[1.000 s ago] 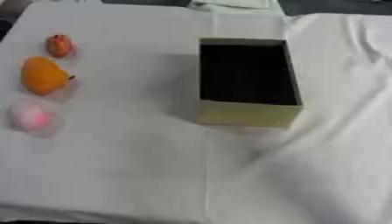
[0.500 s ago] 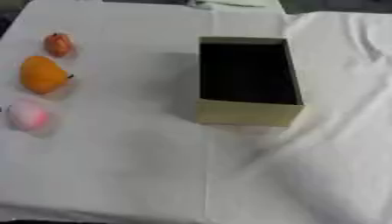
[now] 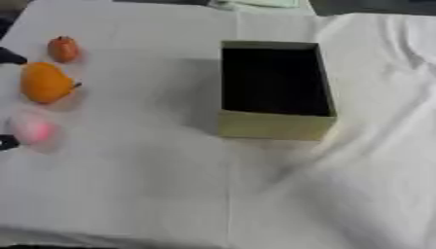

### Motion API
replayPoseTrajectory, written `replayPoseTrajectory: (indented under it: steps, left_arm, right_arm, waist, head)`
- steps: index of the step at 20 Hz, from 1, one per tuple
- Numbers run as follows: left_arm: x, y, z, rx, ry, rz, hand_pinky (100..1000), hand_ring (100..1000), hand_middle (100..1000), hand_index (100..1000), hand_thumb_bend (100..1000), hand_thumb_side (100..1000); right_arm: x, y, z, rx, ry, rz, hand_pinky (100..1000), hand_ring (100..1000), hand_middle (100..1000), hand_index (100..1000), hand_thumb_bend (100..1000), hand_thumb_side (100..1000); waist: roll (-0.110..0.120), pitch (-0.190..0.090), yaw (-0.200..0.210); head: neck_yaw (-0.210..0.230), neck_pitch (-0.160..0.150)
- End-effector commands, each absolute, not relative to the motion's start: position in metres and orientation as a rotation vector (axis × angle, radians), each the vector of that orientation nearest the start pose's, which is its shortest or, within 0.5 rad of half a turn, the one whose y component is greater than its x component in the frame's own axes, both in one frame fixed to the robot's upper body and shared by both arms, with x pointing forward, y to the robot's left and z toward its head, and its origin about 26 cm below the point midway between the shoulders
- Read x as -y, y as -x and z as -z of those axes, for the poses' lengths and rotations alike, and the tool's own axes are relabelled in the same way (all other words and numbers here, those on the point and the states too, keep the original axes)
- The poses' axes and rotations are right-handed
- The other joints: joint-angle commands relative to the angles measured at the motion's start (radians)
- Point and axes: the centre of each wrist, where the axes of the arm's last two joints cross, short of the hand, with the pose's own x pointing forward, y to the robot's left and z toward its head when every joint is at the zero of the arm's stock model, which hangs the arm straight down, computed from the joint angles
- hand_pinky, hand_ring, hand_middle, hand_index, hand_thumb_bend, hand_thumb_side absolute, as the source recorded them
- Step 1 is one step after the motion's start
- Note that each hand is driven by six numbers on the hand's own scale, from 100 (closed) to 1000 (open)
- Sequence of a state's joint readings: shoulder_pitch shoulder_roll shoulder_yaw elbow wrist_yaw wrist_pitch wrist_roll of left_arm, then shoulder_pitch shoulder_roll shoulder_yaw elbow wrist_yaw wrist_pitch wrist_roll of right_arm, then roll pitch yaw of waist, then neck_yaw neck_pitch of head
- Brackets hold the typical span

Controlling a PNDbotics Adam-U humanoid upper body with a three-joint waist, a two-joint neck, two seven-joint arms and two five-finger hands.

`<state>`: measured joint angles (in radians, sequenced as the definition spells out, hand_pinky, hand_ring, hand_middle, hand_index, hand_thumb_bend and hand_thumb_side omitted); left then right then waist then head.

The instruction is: Pick up objects on the table and place them in the box.

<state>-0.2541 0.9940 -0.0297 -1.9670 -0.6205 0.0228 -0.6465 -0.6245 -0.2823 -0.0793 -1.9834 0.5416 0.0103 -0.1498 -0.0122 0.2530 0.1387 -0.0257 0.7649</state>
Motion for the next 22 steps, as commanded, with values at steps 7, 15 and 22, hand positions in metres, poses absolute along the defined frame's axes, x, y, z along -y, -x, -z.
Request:
replayPoseTrajectory:
  steps: [7, 15, 22]
  left_arm:
    - [-0.345, -0.293, -0.262, 1.174, -0.981, 1.730, 742, 835, 847, 936, 615, 298]
    - [-0.349, -0.301, -0.256, 1.124, -0.999, 1.723, 688, 782, 780, 896, 542, 260]
    - [-0.351, -0.308, -0.252, 1.045, -1.067, 1.730, 686, 776, 777, 880, 559, 236]
  right_arm:
    - [0.237, -0.312, -0.301, -3.305, -1.127, 0.398, 844, 811, 744, 807, 100, 768]
    - [0.236, -0.312, -0.301, -3.310, -1.117, 0.394, 844, 811, 742, 807, 100, 768]
    - [0.236, -0.312, -0.301, -3.314, -1.110, 0.391, 843, 811, 741, 807, 100, 769]
  waist:
    - [0.004, -0.017, -0.002]
    - [0.003, -0.017, -0.010]
    - [0.001, -0.014, -0.016]
  head:
    - [0.012, 0.005]
    - [0.006, 0.005]
    - [0.002, 0.005]
